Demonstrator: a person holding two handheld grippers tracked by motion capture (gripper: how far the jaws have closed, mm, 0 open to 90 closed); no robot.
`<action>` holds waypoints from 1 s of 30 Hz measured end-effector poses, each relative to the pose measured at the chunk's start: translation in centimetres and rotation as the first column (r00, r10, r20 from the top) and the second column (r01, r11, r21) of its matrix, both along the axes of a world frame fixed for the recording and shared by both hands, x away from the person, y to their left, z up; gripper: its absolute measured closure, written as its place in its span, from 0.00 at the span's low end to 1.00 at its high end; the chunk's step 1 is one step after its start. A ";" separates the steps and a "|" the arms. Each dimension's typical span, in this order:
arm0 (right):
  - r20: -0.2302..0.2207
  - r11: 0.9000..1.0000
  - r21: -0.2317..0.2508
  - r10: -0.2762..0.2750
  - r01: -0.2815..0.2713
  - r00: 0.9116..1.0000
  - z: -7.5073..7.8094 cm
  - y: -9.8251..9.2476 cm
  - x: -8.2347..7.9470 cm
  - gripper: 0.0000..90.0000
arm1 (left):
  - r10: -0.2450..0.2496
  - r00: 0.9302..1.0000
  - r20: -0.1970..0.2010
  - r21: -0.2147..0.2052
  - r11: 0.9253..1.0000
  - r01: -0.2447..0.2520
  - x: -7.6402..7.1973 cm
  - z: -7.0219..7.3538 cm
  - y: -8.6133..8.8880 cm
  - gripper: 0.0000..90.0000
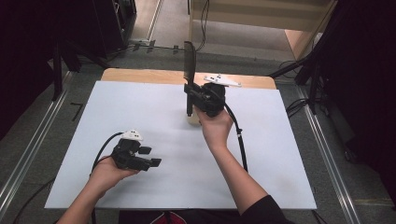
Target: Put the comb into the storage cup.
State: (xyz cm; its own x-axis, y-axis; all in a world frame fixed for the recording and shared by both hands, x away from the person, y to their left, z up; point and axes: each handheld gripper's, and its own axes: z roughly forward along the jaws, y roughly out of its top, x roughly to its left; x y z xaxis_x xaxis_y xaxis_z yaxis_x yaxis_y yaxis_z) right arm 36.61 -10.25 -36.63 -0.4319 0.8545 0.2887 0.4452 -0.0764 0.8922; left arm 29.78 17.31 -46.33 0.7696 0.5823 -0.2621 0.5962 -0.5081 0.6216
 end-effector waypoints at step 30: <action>0.101 0.992 0.004 -0.126 0.126 0.987 1.9 -2.6 2.2 0.78 | 0.008 1.000 0.003 0.002 1.000 -0.008 -0.2 0.1 0.8 0.36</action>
State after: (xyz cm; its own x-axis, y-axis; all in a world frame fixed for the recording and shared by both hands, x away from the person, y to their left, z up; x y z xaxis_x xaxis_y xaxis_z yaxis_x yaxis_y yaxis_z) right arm 38.83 -12.84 -34.78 -0.3473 0.9047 0.2469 0.3402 -0.1238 0.9322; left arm 29.56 18.08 -46.22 0.7659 0.5886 -0.2588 0.5982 -0.5047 0.6224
